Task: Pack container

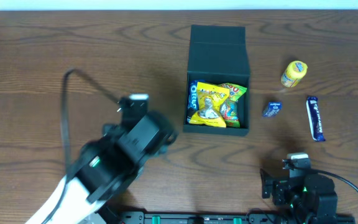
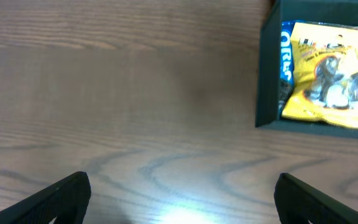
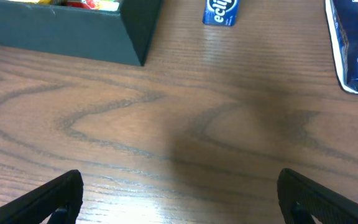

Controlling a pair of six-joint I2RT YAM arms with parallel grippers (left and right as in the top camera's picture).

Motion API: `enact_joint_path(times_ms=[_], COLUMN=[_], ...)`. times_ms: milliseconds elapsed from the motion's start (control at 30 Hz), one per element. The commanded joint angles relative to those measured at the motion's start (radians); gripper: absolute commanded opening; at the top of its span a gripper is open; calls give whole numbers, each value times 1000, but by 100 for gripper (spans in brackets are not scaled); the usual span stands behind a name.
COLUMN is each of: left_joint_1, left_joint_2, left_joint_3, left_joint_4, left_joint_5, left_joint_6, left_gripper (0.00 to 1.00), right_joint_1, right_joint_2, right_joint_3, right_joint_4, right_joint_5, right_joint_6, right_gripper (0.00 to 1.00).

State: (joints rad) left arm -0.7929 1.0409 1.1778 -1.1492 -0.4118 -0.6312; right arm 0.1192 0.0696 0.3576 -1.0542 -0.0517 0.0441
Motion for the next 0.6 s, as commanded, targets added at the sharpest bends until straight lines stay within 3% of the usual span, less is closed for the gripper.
enact_joint_path(times_ms=[0, 233, 367, 567], left_joint_1=[11, 137, 167, 167], left_joint_2=[-111, -282, -287, -259], left_joint_3=[-101, -257, -265, -265], left_joint_4=[6, 10, 14, 44], left_joint_5=[-53, -72, -55, -42], left_joint_6=[-1, 61, 132, 138], left_gripper=[95, 95, 95, 95], right_joint_1=[-10, -10, -10, -10], right_joint_2=[-6, -6, -6, -6], right_joint_3=[-6, -6, -6, -6], right_joint_4=[-4, -5, -5, -4], right_joint_5=[2, 2, 2, 2], right_joint_6=[3, 3, 3, 3], right_gripper=[99, 99, 99, 99])
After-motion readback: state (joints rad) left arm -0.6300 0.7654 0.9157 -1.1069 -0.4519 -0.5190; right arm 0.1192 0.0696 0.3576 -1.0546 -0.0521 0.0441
